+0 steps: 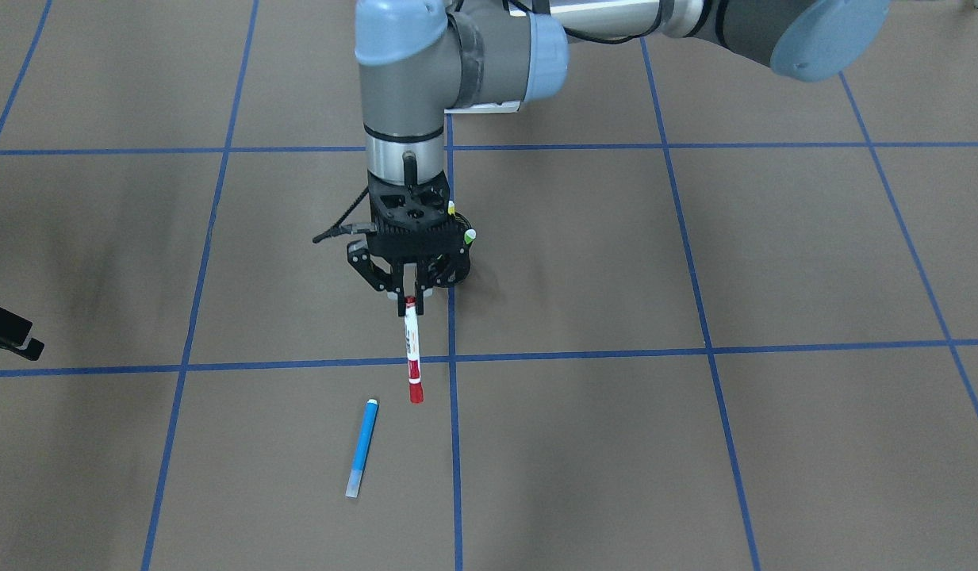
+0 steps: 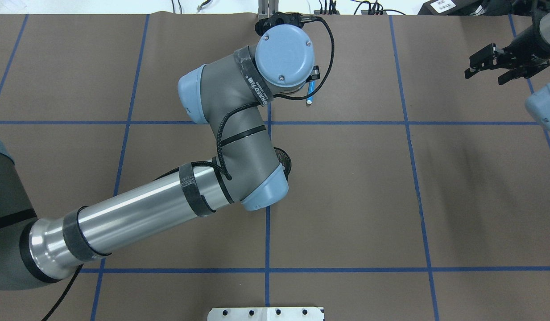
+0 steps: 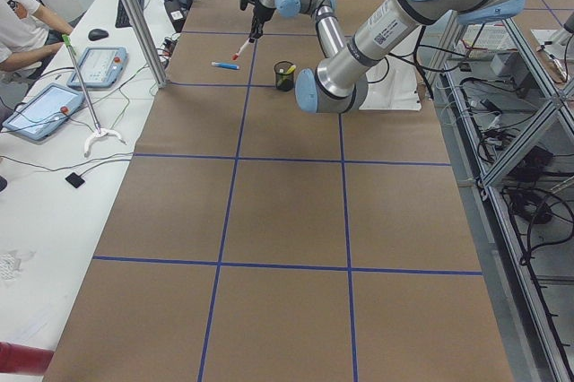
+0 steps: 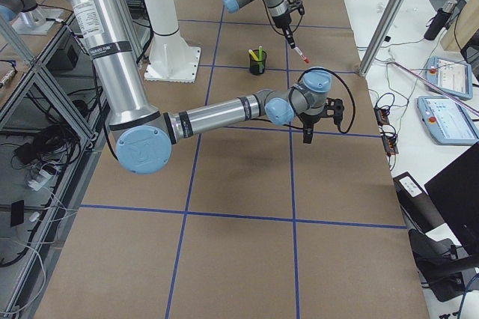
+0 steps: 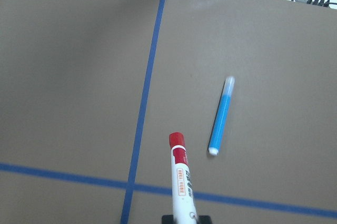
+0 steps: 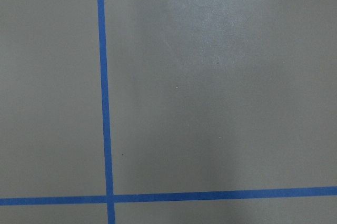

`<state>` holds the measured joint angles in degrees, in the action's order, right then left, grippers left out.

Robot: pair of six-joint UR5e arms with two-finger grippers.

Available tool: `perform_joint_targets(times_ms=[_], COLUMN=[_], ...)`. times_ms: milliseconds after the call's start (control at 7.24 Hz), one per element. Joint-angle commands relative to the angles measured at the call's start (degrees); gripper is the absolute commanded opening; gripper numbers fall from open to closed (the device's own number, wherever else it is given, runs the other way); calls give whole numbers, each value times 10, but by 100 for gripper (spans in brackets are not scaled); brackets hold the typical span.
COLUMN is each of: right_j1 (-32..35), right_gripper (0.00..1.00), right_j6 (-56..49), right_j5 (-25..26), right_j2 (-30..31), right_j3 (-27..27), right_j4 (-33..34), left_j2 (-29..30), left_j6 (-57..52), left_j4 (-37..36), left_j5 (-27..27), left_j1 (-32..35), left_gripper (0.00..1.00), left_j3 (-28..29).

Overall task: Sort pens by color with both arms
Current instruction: 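Place the red-capped marker beside the blue marker with the left gripper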

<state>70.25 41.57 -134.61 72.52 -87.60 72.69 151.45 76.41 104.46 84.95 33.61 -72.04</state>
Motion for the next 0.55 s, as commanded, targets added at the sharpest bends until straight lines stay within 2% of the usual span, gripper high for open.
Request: perform_joint_targets(times_ms=[0,414], right_j1=[-2,-2], right_gripper=[99,99], right_j6=[1,2], right_j5=[5,5], right_j2=[-5,-4], right_j3=[1,-5], right_j4=[0,0], left_j2=[-1,8], left_j6=[-27,-38], left_j4=[217,246], left_j5=[-60,-60], left_j1=[11,13], left_gripper=[0,0], left_j3=[161,196])
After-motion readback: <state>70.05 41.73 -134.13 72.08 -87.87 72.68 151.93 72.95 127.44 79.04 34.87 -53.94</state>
